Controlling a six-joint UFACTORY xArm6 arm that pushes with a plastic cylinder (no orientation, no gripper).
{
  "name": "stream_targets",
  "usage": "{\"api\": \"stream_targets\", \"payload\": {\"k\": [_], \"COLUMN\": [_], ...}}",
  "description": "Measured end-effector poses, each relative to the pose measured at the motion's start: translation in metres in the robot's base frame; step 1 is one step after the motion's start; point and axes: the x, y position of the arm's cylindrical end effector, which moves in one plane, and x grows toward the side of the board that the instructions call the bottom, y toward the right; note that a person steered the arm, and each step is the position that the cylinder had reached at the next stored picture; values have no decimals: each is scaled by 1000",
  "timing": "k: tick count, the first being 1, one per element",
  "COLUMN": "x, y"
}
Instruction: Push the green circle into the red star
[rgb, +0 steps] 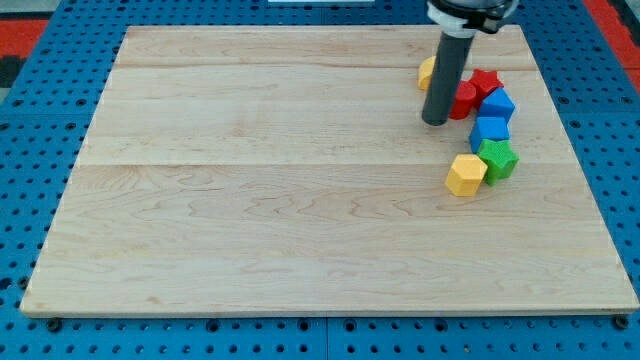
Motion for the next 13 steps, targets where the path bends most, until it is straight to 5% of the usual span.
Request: {"api": "stream_targets", "payload": {"k": [2, 3, 4, 5, 7, 10, 11, 13], "x": [-35, -121, -159, -159, -156, -54, -63, -180], "y": [-71, -55, 17, 62, 43, 51, 45, 60]}}
